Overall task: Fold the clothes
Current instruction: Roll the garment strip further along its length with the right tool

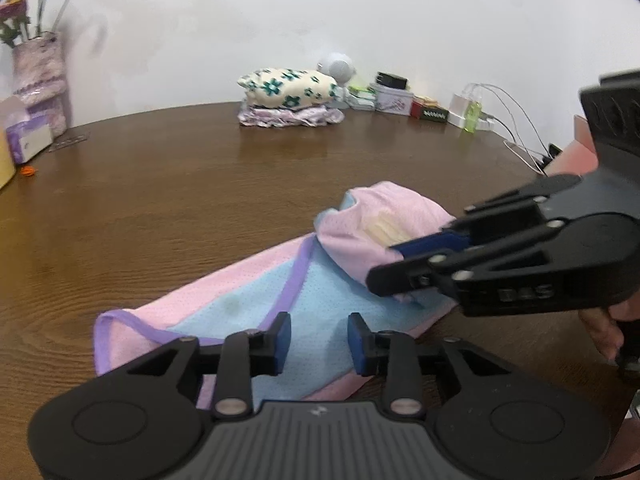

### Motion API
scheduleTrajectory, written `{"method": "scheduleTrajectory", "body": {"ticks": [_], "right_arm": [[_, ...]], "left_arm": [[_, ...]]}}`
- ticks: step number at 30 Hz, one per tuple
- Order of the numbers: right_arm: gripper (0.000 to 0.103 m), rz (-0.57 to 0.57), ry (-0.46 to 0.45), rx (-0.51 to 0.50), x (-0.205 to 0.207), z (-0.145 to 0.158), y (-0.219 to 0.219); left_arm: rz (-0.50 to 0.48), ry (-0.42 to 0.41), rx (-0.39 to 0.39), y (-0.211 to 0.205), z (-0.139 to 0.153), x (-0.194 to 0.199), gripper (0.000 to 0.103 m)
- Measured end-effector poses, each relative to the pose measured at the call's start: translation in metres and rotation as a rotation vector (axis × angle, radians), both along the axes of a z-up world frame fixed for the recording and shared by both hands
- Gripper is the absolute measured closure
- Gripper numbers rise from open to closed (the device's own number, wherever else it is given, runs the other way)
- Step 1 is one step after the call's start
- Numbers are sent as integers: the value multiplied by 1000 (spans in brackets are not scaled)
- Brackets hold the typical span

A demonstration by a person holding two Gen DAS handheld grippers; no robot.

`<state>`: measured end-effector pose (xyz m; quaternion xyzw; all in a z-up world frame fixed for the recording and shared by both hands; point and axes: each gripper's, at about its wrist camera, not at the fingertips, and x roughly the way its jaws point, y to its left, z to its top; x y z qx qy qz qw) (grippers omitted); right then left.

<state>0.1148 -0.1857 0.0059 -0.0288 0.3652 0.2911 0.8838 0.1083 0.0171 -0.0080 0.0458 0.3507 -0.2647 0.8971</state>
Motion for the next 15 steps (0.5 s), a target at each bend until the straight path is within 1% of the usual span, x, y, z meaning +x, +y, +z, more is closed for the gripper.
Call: {"method": "scheduleTrajectory", "body": {"ticks": [1, 3, 4, 7, 8, 11, 13, 14, 15], "right_arm": [[69, 2, -2, 42, -3, 5, -6], [68, -5, -34, 93, -11, 16, -20], [68, -18, -58, 101, -15, 21, -27], [68, -77, -117, 77, -21, 31, -49], [68, -101, -122, 70, -20, 30, -56], [68, -130, -88, 83, -13, 23, -72], [68, -127, -85, 48, -10, 15, -71], [68, -118, -84, 34, -10, 10, -69], [68, -108, -83, 24, -10, 6, -67]], "left_arm": [[13, -3, -13, 5, 3, -1, 71], [36, -6, -47, 15, 10, -3, 71], [44, -6, -68, 19, 13, -3, 71], [38, 5, -131, 24, 22, -1, 71], [32, 9, -142, 22, 24, 1, 70], [19, 23, -129, 6, 24, 10, 70], [10, 51, -127, -4, 20, 19, 65], [13, 78, -136, -9, 17, 24, 60], [21, 107, -153, -10, 14, 29, 58]]}}
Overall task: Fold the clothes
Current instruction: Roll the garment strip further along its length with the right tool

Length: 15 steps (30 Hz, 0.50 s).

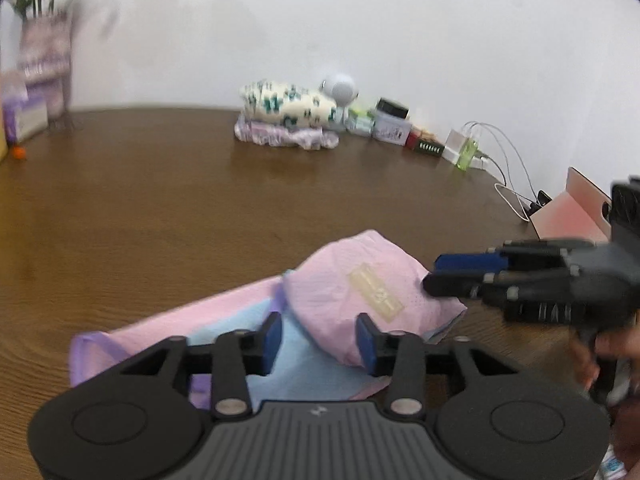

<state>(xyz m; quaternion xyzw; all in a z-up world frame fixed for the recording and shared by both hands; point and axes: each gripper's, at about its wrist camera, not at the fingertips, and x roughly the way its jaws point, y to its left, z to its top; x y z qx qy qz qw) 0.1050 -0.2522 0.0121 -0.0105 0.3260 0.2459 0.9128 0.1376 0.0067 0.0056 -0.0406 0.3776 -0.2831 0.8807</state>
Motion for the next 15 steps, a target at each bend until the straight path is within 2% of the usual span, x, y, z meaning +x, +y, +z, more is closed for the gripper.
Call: {"method": "scheduleTrajectory", "body": {"ticks": [4, 7, 8, 9, 11, 15], "right_arm": [[68, 25, -11, -26, -3, -10, 8], [66, 39, -14, -43, -6, -16, 10], [65, 43, -15, -44, -7, -18, 10], [65, 47, -15, -42, -7, -18, 10], [62, 56, -18, -33, -7, -18, 9], [56, 82, -43, -23, -12, -11, 6]], "left_arm": [[31, 113, -63, -2, -15, 19, 57], [39, 152, -99, -3, -21, 27, 65], [36, 155, -109, -3, -21, 28, 80], [33, 151, -116, -2, -20, 29, 91], [26, 132, -120, -1, -16, 29, 95], [19, 70, -57, -1, -3, 24, 95]]}}
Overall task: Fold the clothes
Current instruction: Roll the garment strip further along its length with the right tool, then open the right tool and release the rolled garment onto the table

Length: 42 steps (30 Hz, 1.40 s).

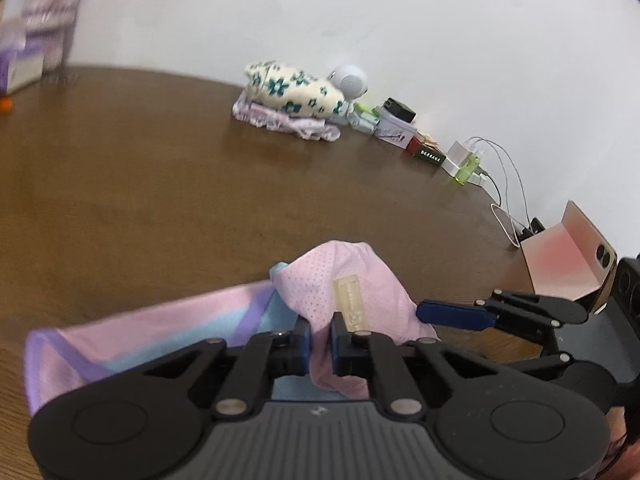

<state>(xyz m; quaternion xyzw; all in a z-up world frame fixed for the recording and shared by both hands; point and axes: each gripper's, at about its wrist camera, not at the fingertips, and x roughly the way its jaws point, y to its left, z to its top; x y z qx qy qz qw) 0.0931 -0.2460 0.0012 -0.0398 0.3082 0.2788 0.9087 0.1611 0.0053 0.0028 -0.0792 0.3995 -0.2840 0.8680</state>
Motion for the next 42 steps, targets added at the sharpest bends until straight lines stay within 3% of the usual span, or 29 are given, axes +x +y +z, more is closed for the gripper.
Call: {"method": "scheduleTrajectory", "body": {"ticks": [4, 6, 8, 11, 13, 15, 16, 18, 20, 24, 28, 29, 31, 34, 35, 36, 42], "right_arm": [[56, 16, 28, -11, 3, -8, 2], [56, 18, 33, -11, 3, -11, 3], [55, 17, 28, 5, 2, -8, 0], [55, 5, 3, 41, 2, 2, -11], [55, -4, -14, 62, 4, 10, -17], [55, -3, -27, 47, 11, 14, -15], [55, -1, -33, 36, 16, 15, -13], [55, 12, -40, 22, 25, 14, -5], [58, 28, -35, 12, 31, 11, 4], [63, 43, -24, -49, 33, -5, 20], [63, 43, -4, -60, 34, -16, 23], [63, 43, -4, -59, 34, -16, 23], [62, 41, -10, -44, 32, -13, 20], [62, 48, -48, -16, 22, 1, 16], [62, 61, -60, -18, 18, 5, 16], [62, 72, -68, -25, 14, 7, 17], [63, 70, -13, -106, 8, -15, 23]], "left_arm": [[21, 8, 67, -2, -3, 5, 89], [37, 34, 78, 0, -8, 5, 61], [41, 2, 78, 2, -6, -4, 44], [21, -85, 85, 5, 4, -31, 34], [-9, -138, 110, 1, 9, -47, 34], [-47, -192, 184, -12, 10, -59, 39], [-63, -217, 230, -19, 8, -63, 44], [-96, -249, 297, -32, 3, -68, 64], [-123, -244, 320, -41, -3, -68, 75], [-137, -222, 354, -45, -17, -66, 77], [-136, -213, 331, -38, -13, -68, 72], [-130, -219, 313, -35, -9, -68, 62], [-99, -258, 250, -27, 6, -66, 55], [-56, -303, 201, -21, 22, -53, 65], [-49, -305, 199, -21, 24, -46, 79], [-47, -296, 206, -23, 23, -38, 85], [-40, -171, 250, -31, -7, 4, 88]]}}
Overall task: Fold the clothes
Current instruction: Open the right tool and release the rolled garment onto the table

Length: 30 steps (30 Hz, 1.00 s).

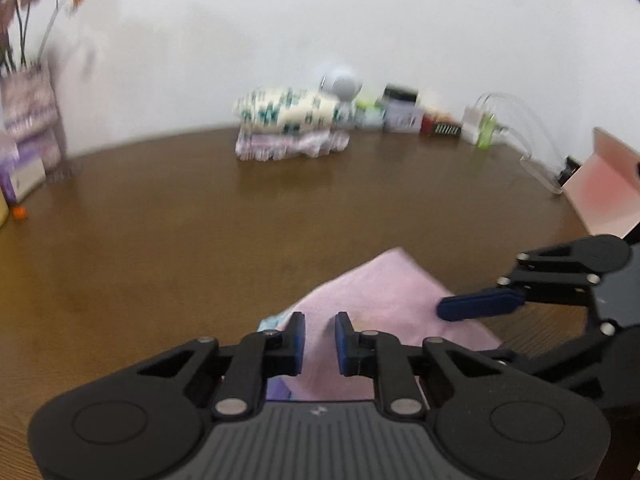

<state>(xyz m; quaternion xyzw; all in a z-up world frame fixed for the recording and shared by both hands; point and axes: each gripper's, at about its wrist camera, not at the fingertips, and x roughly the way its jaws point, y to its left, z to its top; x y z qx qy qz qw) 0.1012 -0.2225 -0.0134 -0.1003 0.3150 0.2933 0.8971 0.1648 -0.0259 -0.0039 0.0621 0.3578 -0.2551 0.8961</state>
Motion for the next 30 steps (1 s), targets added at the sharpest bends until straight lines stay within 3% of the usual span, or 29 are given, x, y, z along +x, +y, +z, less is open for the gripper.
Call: {"method": "scheduleTrajectory", "body": {"ticks": [5, 9, 10, 13, 15, 17, 20, 30], "right_arm": [[61, -11, 1, 4, 0, -7, 0], [60, -10, -4, 3, -2, -7, 0], [54, -10, -4, 7, -3, -6, 0], [23, -23, -10, 43, -8, 2, -8], [20, -36, -32, 55, -16, 10, -12], [4, -46, -41, 62, -23, 14, -16], [0, -62, -42, 64, -32, 17, -21], [0, -167, 39, 184, -47, 15, -43]], "left_arm": [[35, 78, -119, 17, -13, 13, 88], [41, 40, -94, 17, -6, 3, 86], [43, 24, -81, 16, -3, -1, 84], [53, -27, -45, 13, 6, -14, 54], [75, -68, -36, 15, 12, -25, 20], [105, -102, -23, 16, 18, -36, 11], [164, -119, -1, 17, 22, -50, 1], [228, -100, -61, 21, 19, -91, 0]]}}
